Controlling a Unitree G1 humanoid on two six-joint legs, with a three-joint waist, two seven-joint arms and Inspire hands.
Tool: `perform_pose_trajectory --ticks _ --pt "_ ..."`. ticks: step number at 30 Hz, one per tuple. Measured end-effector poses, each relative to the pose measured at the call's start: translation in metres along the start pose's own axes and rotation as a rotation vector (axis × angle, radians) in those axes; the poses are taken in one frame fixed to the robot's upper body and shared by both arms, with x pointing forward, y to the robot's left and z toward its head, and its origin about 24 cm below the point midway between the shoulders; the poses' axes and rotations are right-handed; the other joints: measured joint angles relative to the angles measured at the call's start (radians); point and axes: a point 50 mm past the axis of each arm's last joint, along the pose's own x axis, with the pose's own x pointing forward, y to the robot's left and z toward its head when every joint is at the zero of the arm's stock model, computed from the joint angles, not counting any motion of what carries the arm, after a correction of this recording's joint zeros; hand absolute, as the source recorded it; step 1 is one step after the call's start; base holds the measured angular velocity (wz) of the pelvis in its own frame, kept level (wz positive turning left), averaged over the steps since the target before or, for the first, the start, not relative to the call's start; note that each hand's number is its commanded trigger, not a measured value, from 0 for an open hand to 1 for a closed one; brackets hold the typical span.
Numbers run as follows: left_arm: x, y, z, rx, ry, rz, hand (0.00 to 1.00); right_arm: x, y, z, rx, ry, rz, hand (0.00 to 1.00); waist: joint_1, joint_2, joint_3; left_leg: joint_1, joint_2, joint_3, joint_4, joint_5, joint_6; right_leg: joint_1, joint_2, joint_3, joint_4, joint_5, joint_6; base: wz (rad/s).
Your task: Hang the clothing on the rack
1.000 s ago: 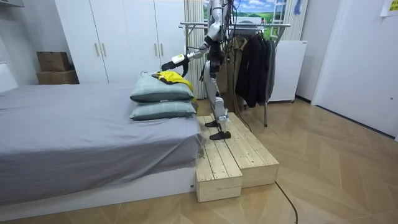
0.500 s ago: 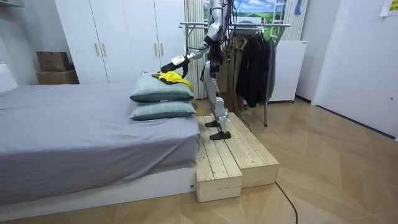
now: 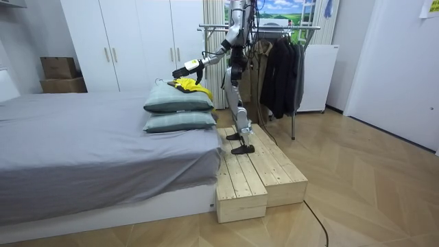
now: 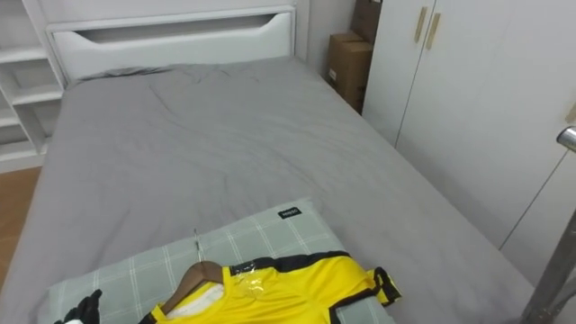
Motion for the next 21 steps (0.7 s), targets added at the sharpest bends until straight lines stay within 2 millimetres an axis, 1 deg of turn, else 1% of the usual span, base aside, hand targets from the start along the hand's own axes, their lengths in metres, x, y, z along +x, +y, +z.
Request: perform_pose_trajectory --ticks 4,5,7,9,10,12,14,16,18,20,21 --pt "0.001 0.001 0.001 -0.02 0.006 0.002 0.0 0.0 -0.001 0.0 0.001 -0.002 0.0 0.0 -0.001 0.003 -0.0006 -0.009 0.0 -0.004 0.0 0.0 0.0 -0.006 0.0 -0.004 -0.001 0.001 0.0 0.03" --pt "0.001 0.001 0.001 -0.027 0.009 0.003 0.0 0.0 -0.001 0.001 -0.004 -0.004 0.001 0.0 0.0 0.005 -0.0033 -0.018 0.0 -0.005 0.0 0.0 0.0 -0.015 0.0 -0.004 0.001 0.002 0.0 0.0" --pt "0.003 0.002 0.003 -0.028 0.004 0.004 0.0 0.0 -0.002 0.002 -0.008 -0.009 0.001 0.0 0.0 0.007 -0.0051 -0.034 0.0 -0.007 0.002 0.0 0.0 -0.03 0.0 -0.004 0.001 0.007 0.0 0.0" --pt "0.007 0.004 0.007 -0.031 -0.007 0.005 0.0 -0.001 -0.003 0.004 -0.016 -0.011 -0.002 0.0 0.004 0.01 -0.0069 -0.051 0.0 -0.007 0.007 0.001 0.002 -0.049 0.0 -0.002 0.004 0.01 0.0 -0.02" --pt "0.01 0.006 0.011 -0.033 -0.016 0.009 0.0 0.0 -0.004 0.005 -0.021 -0.014 -0.003 0.0 0.004 0.01 -0.006 -0.057 0.0 -0.006 0.007 0.002 0.004 -0.056 0.0 0.0 0.008 0.011 0.001 -0.05" --pt "0.014 0.01 0.016 -0.038 -0.031 0.02 0.0 0.0 -0.003 0.007 -0.028 -0.016 -0.001 0.0 0.003 0.011 -0.0074 -0.068 0.0 0.0 0.009 0.003 0.004 -0.067 0.001 0.003 0.009 0.012 0.001 -0.06" --pt "0.019 0.017 0.026 -0.049 -0.065 0.039 0.0 0.0 -0.003 0.009 -0.044 -0.019 0.003 0.0 0.004 0.012 -0.0075 -0.085 0.0 0.008 0.01 0.004 0.006 -0.083 0.001 0.01 0.007 0.018 0.002 -0.1" --pt "0.023 0.021 0.032 -0.053 -0.086 0.045 0.0 0.0 -0.004 0.011 -0.054 -0.02 0.005 0.0 0.004 0.012 -0.0061 -0.093 0.0 0.013 0.01 0.005 0.008 -0.093 0.002 0.021 0.01 0.022 0.003 -0.13" --pt "0.025 0.022 0.035 -0.052 -0.094 0.042 0.0 0.001 -0.003 0.015 -0.058 -0.027 0.011 0.0 0.004 0.012 -0.0045 -0.101 0.0 0.015 0.01 0.006 0.008 -0.105 0.002 0.022 0.017 0.022 0.003 -0.07" --pt "0.031 0.022 0.04 -0.053 -0.097 0.018 0.0 0.002 -0.001 0.016 -0.075 -0.021 0.016 0.0 0.003 0.007 0.0038 -0.104 -0.001 0.016 0.01 0.006 0.009 -0.108 0.002 0.022 0.016 0.022 0.003 0.0" --pt "0.031 0.022 0.04 -0.051 -0.097 0.012 0.0 0.002 -0.001 0.017 -0.078 -0.021 0.017 0.0 0.003 0.006 0.0048 -0.105 -0.001 0.016 0.01 0.006 0.009 -0.109 0.002 0.022 0.016 0.022 0.003 0.0"
